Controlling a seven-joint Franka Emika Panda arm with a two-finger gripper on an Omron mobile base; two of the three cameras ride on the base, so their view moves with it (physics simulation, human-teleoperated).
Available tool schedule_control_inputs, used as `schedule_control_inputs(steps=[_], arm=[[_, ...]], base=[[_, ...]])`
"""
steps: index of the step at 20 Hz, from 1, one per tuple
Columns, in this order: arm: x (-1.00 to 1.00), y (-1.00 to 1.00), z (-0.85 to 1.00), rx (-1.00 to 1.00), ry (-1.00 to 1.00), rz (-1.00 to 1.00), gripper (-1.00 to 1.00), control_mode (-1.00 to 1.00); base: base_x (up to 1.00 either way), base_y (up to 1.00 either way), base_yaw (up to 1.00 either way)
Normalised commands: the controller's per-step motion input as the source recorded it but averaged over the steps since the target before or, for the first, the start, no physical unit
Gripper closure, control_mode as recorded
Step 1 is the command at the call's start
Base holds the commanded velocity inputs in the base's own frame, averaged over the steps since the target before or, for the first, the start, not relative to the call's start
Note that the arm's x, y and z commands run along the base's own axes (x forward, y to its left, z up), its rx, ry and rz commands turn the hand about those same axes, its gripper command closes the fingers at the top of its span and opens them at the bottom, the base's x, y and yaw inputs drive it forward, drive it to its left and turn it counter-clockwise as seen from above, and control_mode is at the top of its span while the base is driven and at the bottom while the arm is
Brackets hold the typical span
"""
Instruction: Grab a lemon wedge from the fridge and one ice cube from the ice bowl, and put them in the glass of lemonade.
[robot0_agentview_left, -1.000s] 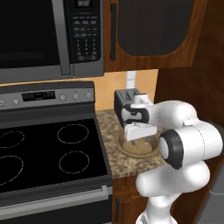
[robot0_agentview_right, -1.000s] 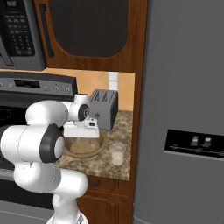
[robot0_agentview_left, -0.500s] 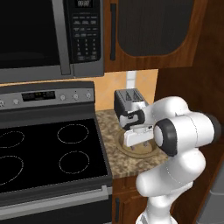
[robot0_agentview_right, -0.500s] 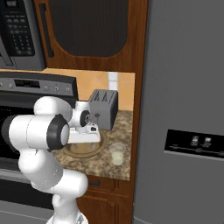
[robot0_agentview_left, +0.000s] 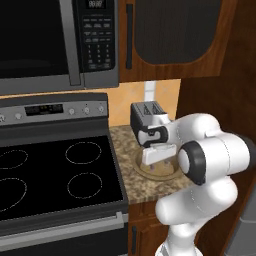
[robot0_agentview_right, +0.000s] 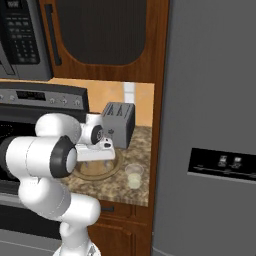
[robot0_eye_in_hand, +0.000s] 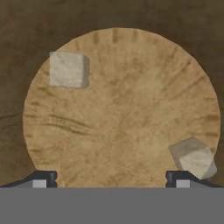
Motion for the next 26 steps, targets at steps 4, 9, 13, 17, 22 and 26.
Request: schedule_control_inputs(steps=[4,9,13,17,22,26], arm=[[0.0,-0.02,0.11,0.0,-0.14,0.03,-1.0,-1.0],[0.16,-0.28,-0.05,0.04,-0.03,0.0,-1.0,-1.0],[0.09,-0.16,-0.09,0.05,0.0,-0.01,-1.0,-1.0],[0.2,0.0,-0.18,0.0,0.0,0.0,-1.0,-1.0],[0.14,-0.01,-0.34,0.0,0.0,-0.01,-1.0,-1.0],[-0.07,0.0,-0.1,0.0,0.0,0.0,-1.0,-1.0]], base=[[0.0,0.0,0.0],[0.0,0.0,0.0],[0.0,0.0,0.0],[0.0,0.0,0.0],[0.0,0.0,0.0],[0.0,0.0,0.0]])
